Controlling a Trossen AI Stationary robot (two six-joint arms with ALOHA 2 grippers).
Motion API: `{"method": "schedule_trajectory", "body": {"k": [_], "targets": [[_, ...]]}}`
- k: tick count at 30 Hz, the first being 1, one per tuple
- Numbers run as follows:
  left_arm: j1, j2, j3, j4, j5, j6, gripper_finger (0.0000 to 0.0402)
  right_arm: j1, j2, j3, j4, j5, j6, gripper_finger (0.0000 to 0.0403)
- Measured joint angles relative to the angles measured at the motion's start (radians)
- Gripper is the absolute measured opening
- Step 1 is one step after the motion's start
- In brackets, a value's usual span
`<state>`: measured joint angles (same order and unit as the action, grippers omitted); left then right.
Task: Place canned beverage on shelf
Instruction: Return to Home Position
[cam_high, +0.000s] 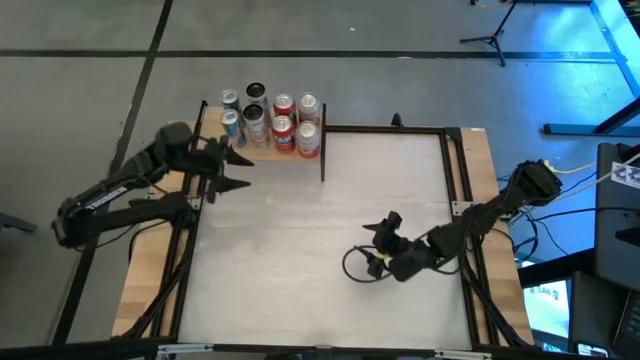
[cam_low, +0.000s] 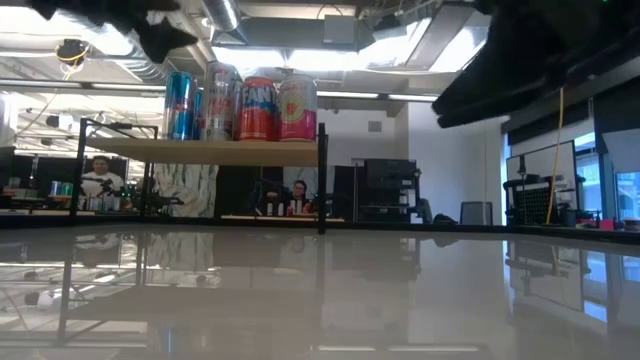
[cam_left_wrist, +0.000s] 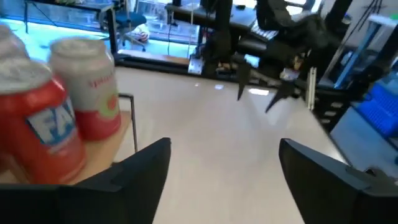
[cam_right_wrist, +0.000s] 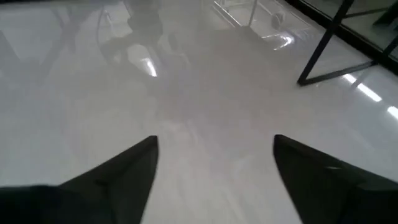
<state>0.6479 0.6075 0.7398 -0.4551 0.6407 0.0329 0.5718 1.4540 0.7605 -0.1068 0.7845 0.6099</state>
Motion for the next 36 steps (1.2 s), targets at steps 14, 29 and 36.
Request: {"method": "schedule_trajectory", "body": {"k": [14, 29, 36], "targets": [[-0.415, -0.051, -0.402, 0.49, -0.439, -0.044, 0.0159, -0.115, 0.0, -0.002, 0.119, -0.129, -0.253, 0.0059], [-0.454, -0.198, -0.623, 0.571, -0.553, -0.058, 0.0108, -0.113, -0.153, -0.315, 0.509, -0.172, -0.275, 0.0016], [-0.454, -0.31, -0.683, 0.569, -0.603, -0.105, 0.0108, -0.113, -0.263, -0.482, 0.706, -0.154, -0.275, 0.0016]]}}
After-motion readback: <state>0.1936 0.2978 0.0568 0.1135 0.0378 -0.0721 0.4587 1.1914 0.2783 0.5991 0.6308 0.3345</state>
